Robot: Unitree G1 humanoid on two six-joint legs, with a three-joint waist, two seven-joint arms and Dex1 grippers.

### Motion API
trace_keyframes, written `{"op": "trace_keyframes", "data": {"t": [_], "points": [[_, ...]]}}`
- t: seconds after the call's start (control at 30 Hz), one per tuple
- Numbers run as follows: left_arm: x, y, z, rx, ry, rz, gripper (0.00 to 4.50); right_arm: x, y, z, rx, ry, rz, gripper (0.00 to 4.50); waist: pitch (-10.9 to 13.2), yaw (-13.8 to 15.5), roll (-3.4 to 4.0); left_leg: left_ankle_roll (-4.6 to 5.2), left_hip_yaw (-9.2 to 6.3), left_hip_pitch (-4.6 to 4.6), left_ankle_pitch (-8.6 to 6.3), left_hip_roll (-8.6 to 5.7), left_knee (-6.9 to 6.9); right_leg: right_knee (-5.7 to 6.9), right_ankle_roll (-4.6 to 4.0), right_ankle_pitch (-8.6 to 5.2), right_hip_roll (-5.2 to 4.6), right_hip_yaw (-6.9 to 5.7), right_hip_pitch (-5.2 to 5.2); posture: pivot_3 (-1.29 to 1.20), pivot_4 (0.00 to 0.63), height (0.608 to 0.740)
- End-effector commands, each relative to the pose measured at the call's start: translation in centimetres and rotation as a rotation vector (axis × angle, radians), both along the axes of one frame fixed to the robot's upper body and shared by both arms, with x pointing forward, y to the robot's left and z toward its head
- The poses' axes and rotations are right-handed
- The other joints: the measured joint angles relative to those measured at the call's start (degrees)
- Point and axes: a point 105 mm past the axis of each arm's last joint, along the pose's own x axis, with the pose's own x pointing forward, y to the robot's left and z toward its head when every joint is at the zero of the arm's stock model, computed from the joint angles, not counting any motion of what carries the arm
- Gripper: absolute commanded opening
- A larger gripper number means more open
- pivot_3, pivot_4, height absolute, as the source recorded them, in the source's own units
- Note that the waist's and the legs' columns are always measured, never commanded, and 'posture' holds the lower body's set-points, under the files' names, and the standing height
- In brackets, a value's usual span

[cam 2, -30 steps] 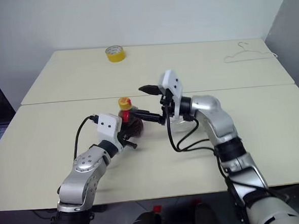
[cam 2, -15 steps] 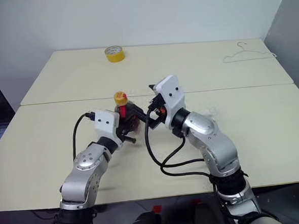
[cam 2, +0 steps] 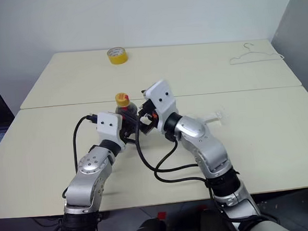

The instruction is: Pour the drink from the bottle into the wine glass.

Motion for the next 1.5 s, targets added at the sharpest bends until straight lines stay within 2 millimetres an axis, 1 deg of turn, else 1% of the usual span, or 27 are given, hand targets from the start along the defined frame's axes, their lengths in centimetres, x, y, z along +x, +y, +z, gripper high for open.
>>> {"op": "trace_keyframes", "data": {"t": [0.03, 0.17, 0.57, 0.9, 1.27, 1.5], "points": [[0.0, -0.2, 1.9, 0.008, -0.083, -0.005, 0.64, -0.3, 0.5, 1.6, 0.049, -0.056, 0.031, 4.5, 0.0, 0.0, 0.0, 0.0, 0.01, 0.0, 0.0, -0.01, 0.0, 0.0, 0.0, 0.0, 0.0, 0.01, 0.0, 0.0, 0.15, 0.74], [-0.1, -0.3, 1.8, 0.009, -0.081, -0.012, 0.64, 0.0, 0.5, 1.9, 0.06, -0.074, 0.039, 4.5, 0.0, 0.0, 0.0, 0.0, 0.0, 0.0, 0.0, 0.0, 0.01, 0.01, 0.0, 0.0, 0.0, 0.0, 0.01, 0.0, 0.15, 0.74], [-0.2, -1.0, 1.7, 0.005, -0.075, -0.048, 0.64, 0.6, 1.1, 1.6, 0.014, -0.112, 0.08, 4.5, 0.0, 0.0, 0.0, 0.0, 0.01, 0.0, 0.0, 0.0, 0.01, 0.01, 0.0, 0.0, 0.0, 0.01, 0.0, 0.0, 0.15, 0.74], [-0.2, -1.1, 1.7, 0.004, -0.075, -0.055, 0.64, 1.7, 0.7, 1.4, 0.015, -0.093, 0.027, 4.5, 0.0, 0.0, 0.0, 0.0, 0.01, 0.0, 0.0, 0.0, 0.0, 0.01, 0.0, 0.0, 0.0, 0.01, 0.0, 0.0, 0.15, 0.74], [-0.2, -1.0, 1.6, -0.006, -0.067, -0.048, 0.64, 1.9, 0.1, 1.6, 0.057, -0.075, 0.016, 4.5, 0.0, 0.0, 0.0, 0.0, 0.01, 0.0, 0.0, 0.0, 0.01, 0.01, 0.0, 0.0, 0.0, 0.01, 0.0, 0.0, 0.15, 0.74], [-0.2, -1.0, 1.5, -0.014, -0.065, -0.044, 0.64, 3.1, -0.9, 1.2, 0.028, -0.067, -0.052, 4.5, 0.0, 0.0, 0.0, 0.0, 0.01, 0.0, 0.0, 0.0, 0.01, 0.02, 0.0, 0.0, 0.0, 0.01, 0.0, 0.0, 0.15, 0.74]]}}
